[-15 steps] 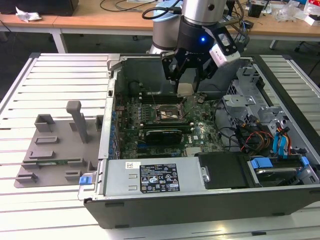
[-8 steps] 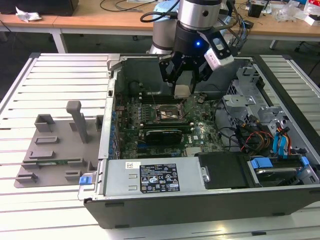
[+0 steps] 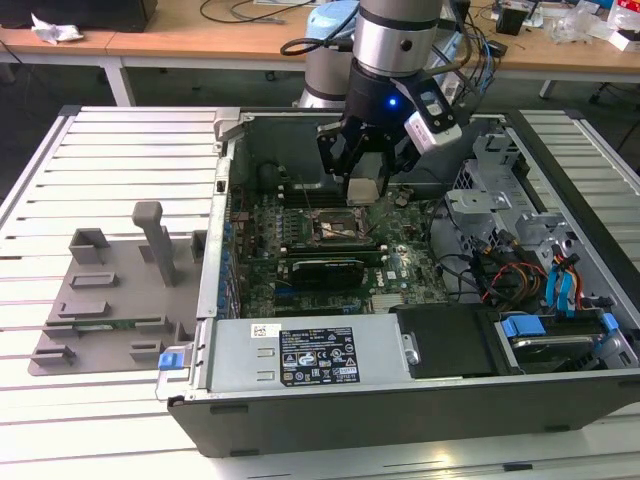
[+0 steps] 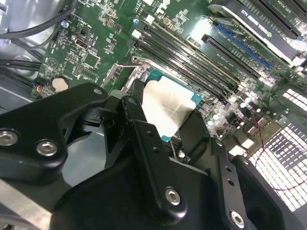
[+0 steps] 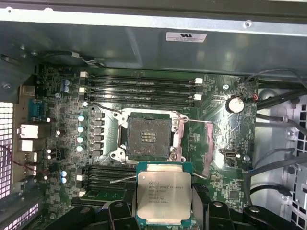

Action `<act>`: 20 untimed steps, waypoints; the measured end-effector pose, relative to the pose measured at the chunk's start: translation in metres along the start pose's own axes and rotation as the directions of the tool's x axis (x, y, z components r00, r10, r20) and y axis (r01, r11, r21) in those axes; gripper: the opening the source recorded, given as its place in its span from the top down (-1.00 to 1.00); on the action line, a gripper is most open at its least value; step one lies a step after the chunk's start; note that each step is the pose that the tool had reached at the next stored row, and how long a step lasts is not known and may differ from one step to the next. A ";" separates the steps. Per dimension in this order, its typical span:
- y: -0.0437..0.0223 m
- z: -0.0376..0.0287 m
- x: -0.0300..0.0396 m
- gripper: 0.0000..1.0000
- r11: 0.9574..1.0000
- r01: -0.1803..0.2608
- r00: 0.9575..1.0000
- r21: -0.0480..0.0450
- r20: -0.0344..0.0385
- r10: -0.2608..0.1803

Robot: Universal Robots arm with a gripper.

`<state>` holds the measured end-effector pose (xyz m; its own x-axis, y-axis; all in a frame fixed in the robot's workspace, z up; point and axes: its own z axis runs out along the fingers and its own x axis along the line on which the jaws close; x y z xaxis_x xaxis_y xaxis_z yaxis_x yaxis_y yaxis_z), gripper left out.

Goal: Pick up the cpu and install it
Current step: 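Pick up the cpu and move it towards the insertion slot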

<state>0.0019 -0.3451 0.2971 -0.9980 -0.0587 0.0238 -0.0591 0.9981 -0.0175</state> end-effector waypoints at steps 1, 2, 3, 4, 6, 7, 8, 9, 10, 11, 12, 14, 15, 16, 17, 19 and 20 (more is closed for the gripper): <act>0.0005 0.0012 0.0001 -0.09 1.000 0.000 1.000 0.000 0.000 0.000; 0.0010 0.0023 0.0002 -0.09 1.000 0.000 1.000 0.000 0.000 0.000; 0.0033 0.0050 0.0008 -0.09 1.000 0.000 1.000 0.000 0.000 0.000; 0.0069 0.0072 0.0014 -0.09 1.000 0.000 1.000 0.000 0.000 0.000; 0.0093 0.0091 0.0055 -0.09 1.000 0.000 1.000 0.000 0.000 0.000; 0.0099 0.0096 0.0078 -0.09 1.000 0.000 1.000 0.001 0.000 0.000; 0.0105 0.0104 0.0115 -0.09 1.000 0.000 1.000 0.001 0.000 0.000; 0.0111 0.0109 0.0139 -0.09 1.000 0.000 1.000 0.002 0.000 0.000; 0.0114 0.0113 0.0153 -0.09 1.000 0.000 1.000 0.002 0.000 0.000; 0.0115 0.0114 0.0165 -0.09 1.000 0.000 1.000 0.002 0.000 0.000; 0.0115 0.0115 0.0165 -0.09 1.000 0.000 1.000 0.002 0.000 0.000; 0.0115 0.0116 0.0165 -0.09 1.000 0.000 1.000 0.002 0.000 0.000; 0.0115 0.0117 0.0165 -0.09 1.000 0.000 1.000 0.002 0.000 0.000; 0.0115 0.0117 0.0165 -0.09 1.000 0.000 1.000 0.002 0.000 0.000; 0.0115 0.0118 0.0165 -0.09 1.000 0.000 1.000 0.002 0.000 0.000; 0.0115 0.0118 0.0165 -0.09 1.000 0.000 1.000 0.002 0.000 0.000; 0.0115 0.0118 0.0165 -0.09 1.000 0.000 1.000 0.002 0.000 0.000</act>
<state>-0.0156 -0.3347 0.2854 -0.9980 -0.0589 0.0239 -0.0593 0.9980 -0.0195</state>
